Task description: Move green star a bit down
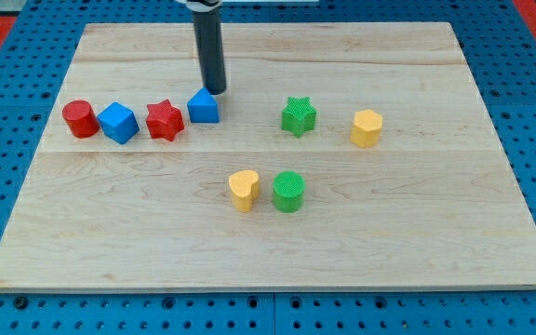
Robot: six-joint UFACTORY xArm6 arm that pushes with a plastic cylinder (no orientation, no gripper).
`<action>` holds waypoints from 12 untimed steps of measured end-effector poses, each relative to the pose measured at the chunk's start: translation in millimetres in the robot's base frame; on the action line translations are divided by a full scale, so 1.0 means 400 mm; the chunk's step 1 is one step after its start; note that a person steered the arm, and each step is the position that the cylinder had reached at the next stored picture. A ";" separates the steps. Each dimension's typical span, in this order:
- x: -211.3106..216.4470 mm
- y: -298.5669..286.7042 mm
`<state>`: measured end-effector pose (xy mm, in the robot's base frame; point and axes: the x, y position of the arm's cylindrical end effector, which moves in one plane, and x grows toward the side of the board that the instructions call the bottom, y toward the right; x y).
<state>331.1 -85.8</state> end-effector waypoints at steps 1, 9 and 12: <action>0.027 -0.018; 0.035 0.266; 0.083 0.274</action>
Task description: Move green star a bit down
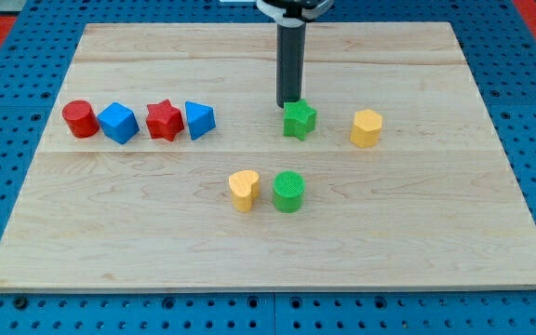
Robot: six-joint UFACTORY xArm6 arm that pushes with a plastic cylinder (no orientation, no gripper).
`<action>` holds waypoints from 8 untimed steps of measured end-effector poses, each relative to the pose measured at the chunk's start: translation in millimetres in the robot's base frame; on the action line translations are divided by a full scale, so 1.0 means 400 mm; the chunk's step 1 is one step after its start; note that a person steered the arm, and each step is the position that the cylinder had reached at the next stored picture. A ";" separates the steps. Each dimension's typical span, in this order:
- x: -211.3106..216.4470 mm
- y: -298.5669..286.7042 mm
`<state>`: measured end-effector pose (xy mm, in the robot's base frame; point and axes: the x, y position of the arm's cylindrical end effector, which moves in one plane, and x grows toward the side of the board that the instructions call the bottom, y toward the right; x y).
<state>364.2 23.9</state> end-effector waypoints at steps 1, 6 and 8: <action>0.019 0.000; 0.140 -0.026; 0.145 -0.079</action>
